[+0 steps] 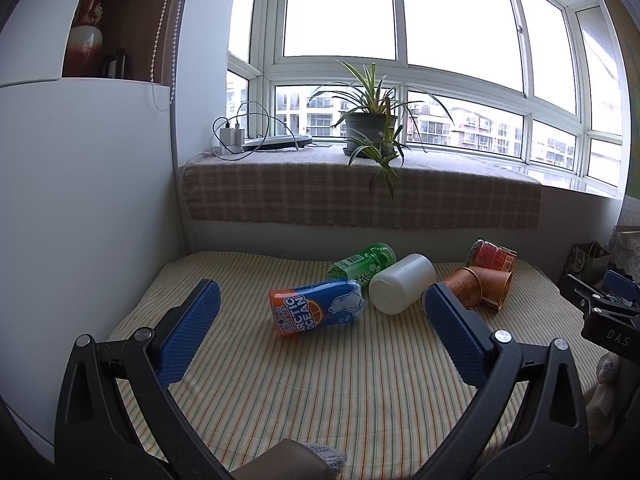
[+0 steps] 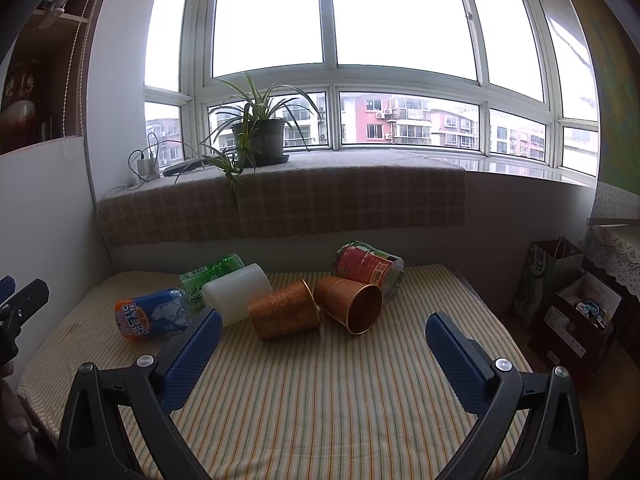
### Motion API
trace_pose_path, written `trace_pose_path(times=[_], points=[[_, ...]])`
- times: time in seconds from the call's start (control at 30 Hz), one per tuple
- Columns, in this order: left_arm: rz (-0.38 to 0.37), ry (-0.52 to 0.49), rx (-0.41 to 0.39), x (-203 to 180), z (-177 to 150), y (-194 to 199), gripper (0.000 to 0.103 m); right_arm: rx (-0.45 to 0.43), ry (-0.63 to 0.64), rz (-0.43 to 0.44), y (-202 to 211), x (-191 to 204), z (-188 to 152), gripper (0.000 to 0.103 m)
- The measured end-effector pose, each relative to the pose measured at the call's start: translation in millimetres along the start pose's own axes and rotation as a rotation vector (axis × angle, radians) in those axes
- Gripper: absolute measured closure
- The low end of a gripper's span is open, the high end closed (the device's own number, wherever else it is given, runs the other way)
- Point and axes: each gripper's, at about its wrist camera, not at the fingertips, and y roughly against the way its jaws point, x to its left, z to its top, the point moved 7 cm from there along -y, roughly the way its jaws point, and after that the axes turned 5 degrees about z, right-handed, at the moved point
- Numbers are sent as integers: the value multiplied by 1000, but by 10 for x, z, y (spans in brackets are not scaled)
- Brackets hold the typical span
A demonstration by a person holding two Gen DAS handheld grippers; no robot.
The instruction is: Flip cup upright
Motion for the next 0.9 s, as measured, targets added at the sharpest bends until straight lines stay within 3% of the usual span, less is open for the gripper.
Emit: trace_pose_path(times=[0.63, 0.9], points=[[-23, -17, 35, -103, -31, -165, 0, 17, -25, -18, -69, -135, -56, 0], [-75, -67, 82, -285, -71, -361, 0, 33, -39, -29, -123, -223, -123, 0]])
